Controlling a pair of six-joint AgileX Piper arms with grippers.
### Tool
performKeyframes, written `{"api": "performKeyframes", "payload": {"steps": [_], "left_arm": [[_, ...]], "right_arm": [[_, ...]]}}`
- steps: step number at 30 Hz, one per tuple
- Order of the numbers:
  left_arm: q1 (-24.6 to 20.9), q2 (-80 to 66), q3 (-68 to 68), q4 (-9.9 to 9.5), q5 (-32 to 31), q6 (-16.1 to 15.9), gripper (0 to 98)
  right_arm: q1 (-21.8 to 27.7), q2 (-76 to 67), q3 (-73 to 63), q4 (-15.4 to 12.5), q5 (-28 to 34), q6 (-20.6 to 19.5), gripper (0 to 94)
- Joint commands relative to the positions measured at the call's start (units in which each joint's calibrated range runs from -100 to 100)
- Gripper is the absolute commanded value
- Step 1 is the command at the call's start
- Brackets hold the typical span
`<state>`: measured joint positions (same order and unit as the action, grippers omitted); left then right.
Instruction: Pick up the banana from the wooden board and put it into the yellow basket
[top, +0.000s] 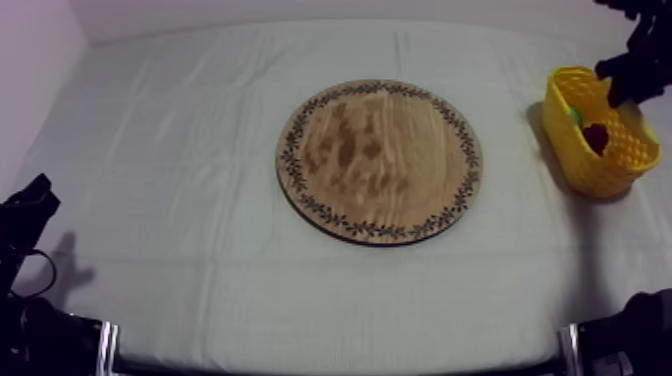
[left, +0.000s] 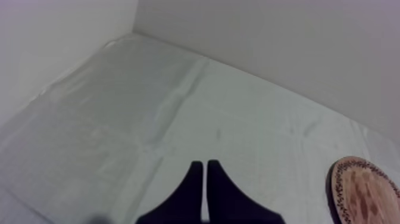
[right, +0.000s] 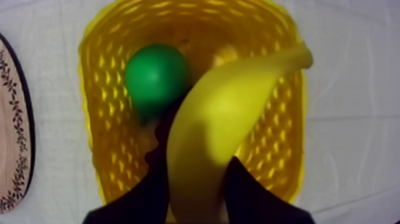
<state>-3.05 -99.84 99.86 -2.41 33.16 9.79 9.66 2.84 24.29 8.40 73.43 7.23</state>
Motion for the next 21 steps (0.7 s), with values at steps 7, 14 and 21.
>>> {"api": "performKeyframes", "payload": {"steps": [7,14,21], "left_arm": [[-0.02,0.02,0.03,-0.01,-0.01,0.00,0.1],[-0.02,0.02,0.03,-0.01,-0.01,0.00,0.1],[-0.02,0.02,0.03,-0.01,-0.01,0.00,0.1]], "right_arm": [[0.40,9.04,0.97,-0.13,-6.13,-1.40,31.0],[-0.64,10.65,2.29,1.00,-7.39,-1.99,57.3],[-1.19,8.85,3.11,0.96,-7.56,-2.97,78.0]]}}
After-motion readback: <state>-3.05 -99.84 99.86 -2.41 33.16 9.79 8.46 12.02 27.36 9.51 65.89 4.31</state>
